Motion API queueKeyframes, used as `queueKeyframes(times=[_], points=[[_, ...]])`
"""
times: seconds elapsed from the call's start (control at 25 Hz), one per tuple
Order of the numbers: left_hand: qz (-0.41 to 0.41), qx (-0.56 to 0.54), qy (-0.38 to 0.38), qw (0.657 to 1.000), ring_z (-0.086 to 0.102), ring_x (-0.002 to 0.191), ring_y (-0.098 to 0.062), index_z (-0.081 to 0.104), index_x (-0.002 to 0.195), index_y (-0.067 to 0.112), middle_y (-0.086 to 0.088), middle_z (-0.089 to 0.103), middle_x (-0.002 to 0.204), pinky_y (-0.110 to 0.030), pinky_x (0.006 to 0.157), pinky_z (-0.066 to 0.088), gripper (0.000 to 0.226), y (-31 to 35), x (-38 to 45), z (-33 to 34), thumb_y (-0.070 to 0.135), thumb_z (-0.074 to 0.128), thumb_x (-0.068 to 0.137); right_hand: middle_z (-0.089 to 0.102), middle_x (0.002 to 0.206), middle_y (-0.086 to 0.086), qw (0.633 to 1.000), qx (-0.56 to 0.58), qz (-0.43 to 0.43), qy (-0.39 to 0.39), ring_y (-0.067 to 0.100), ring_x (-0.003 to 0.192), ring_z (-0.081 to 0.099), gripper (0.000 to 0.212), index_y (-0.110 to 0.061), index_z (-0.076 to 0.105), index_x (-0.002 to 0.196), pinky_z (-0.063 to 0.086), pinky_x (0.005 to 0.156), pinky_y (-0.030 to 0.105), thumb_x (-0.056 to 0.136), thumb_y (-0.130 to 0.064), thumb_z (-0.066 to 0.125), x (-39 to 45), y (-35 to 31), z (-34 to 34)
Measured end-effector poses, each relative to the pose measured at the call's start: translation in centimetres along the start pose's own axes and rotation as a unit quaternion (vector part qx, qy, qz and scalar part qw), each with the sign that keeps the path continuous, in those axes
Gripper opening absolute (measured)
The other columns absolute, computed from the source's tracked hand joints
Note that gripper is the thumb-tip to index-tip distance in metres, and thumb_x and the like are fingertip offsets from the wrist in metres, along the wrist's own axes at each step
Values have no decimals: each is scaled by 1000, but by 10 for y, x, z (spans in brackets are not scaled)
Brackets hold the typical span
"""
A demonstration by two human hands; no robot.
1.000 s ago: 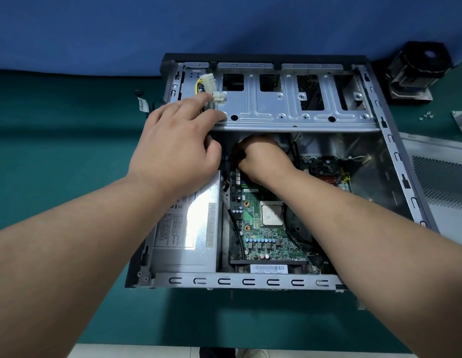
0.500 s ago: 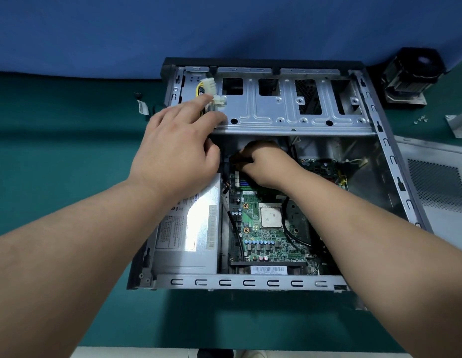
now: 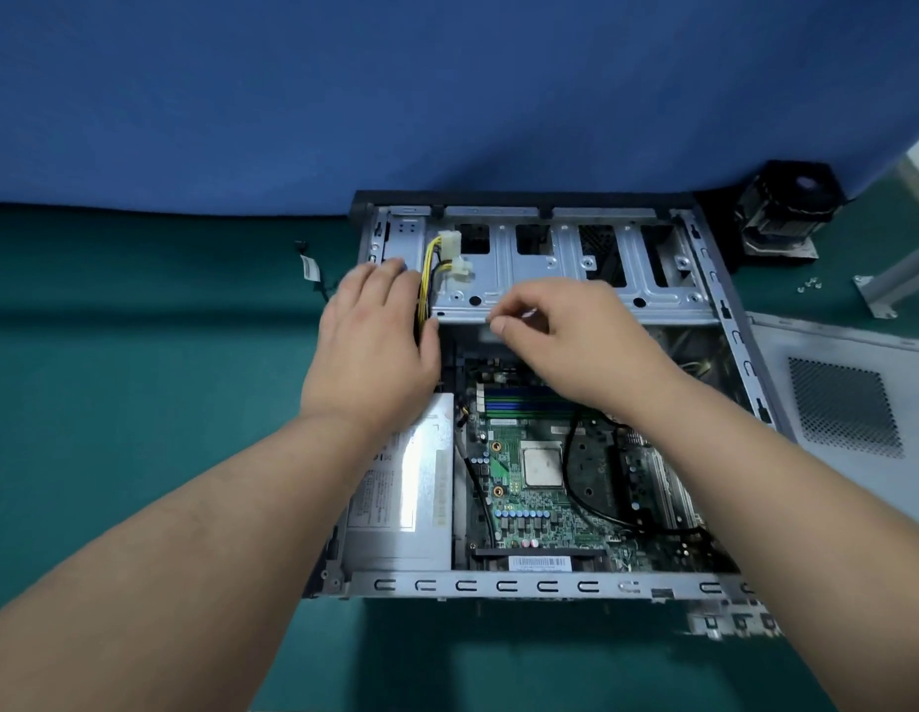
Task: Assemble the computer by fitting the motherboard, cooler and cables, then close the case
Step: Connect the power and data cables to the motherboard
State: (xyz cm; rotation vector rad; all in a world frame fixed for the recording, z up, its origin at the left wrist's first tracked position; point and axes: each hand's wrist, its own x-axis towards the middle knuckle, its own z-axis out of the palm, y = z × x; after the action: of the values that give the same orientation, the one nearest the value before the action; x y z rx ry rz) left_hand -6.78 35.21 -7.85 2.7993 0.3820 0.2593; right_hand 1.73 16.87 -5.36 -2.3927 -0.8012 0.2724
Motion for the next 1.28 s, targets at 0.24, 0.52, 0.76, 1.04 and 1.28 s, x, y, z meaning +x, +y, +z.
queueKeyframes(times=[0.24, 0.52, 0.76, 1.04, 1.28], points=[[8, 9, -18, 1000, 27, 148, -26, 48, 143, 14, -1, 42, 157, -44, 123, 22, 45, 1, 1, -3, 25, 50, 99, 63, 105, 0, 998, -37, -11, 39, 17, 93, 62, 16, -21, 73, 106, 48, 88, 30, 94, -31, 69, 59, -7, 10], [2, -4, -3, 1000, 30, 144, -27, 49, 136, 10, -4, 46, 151, -42, 119, 25, 42, 1, 0, -2, 20, 51, 96, 65, 103, -1, 997, -56, 2, 58, 22, 100, 61, 11, -24, 64, 103, 52, 88, 42, 93, -30, 67, 71, -15, 26], [-1, -14, 3, 1000, 35, 141, -30, 51, 129, 6, -10, 50, 145, -41, 118, 26, 40, 2, 0, -2, 13, 50, 90, 59, 115, 12, 983, -156, -38, 93, 34, 104, 60, 25, -11, 65, 118, 49, 85, 39, 101, -25, 52, 43, -11, 17], [5, -23, 9, 1000, 38, 133, -30, 51, 114, 11, -7, 55, 129, -42, 110, 31, 26, 1, 0, -1, 9, 50, 88, 67, 101, 6, 983, -115, -69, 124, 26, 93, 63, 26, -11, 72, 112, 50, 84, 39, 97, -28, 58, 7, -17, 13], [4, -25, 7, 1000, 40, 122, -30, 49, 109, 11, -9, 53, 120, -39, 102, 31, 26, 0, 1, -2, 4, 50, 84, 64, 95, 3, 989, -58, -105, 90, 22, 86, 62, 25, -10, 73, 111, 53, 85, 43, 95, -26, 62, -2, -16, 15]])
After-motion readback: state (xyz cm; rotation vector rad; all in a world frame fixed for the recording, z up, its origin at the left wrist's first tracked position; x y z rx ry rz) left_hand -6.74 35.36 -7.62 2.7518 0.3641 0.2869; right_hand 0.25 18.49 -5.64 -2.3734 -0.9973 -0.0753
